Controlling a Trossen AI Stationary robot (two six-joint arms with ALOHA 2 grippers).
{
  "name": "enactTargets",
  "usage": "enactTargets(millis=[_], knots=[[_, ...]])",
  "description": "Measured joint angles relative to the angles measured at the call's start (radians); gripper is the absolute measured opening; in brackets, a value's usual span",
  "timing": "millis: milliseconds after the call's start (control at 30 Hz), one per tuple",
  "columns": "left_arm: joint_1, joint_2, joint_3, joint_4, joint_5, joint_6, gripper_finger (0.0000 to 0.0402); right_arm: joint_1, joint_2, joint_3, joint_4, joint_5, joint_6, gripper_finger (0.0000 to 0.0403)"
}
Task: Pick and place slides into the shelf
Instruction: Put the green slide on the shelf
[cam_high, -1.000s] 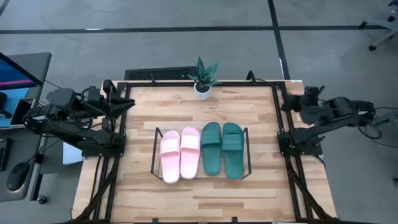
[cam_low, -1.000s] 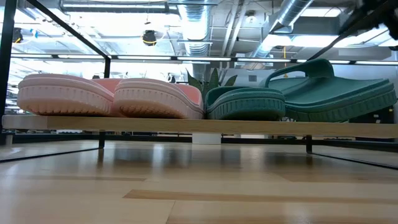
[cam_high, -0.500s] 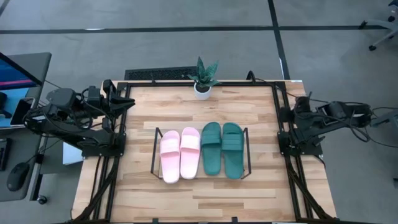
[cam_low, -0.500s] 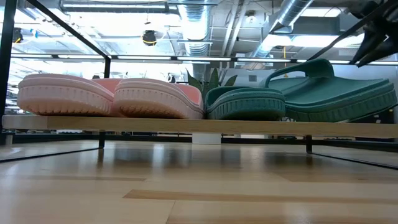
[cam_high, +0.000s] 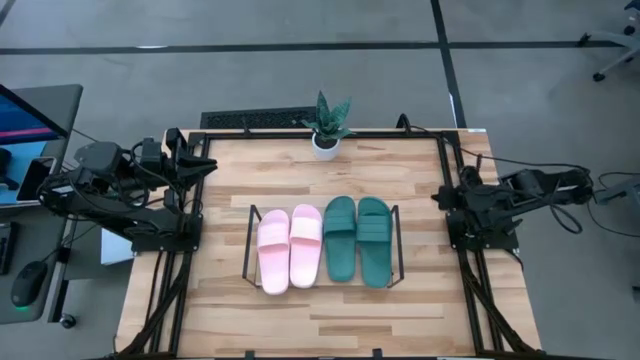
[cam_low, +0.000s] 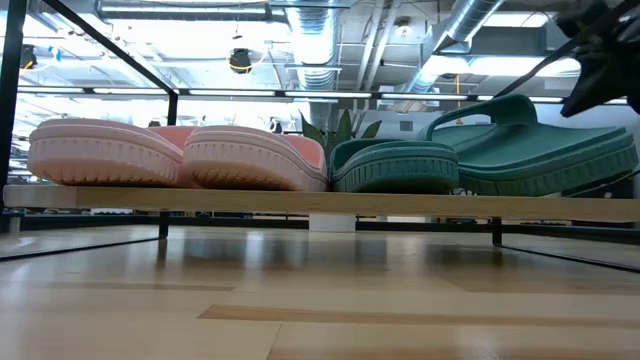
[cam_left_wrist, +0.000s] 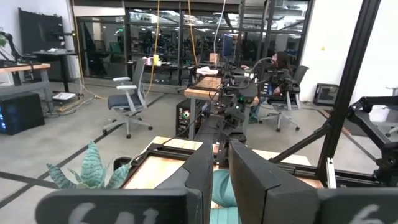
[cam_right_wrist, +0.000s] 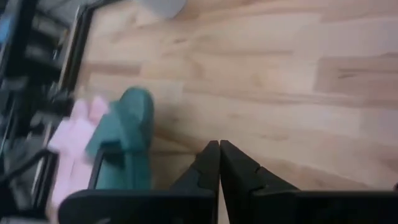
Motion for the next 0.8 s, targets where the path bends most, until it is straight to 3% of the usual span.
enactTargets(millis=[133,267,567,700,800], knots=[[0.000,0.000,0.000,0.000,0.000,0.000,0.0041,0.047,0.001,0.000,0.039,-0.049,-0.016,0.0001],[0.000,0.000,0.000,0.000,0.001,0.000,0.0041,0.092,0.000,0.000,0.059,-0.207,-0.034,0.0000],[0.000,0.000,0.000,-0.003,0.027,0.000,0.0041,0.162,0.039,0.000,0.136,-0.156,-0.004,0.0000],[0.000,0.000,0.000,-0.003,0.027,0.000,0.0041,0.168,0.060,0.000,0.142,-0.025,0.019,0.0000],[0.000,0.000,0.000,-0.013,0.043,-0.004,0.0041,0.166,0.077,0.021,0.142,0.005,-0.013,0.0000]])
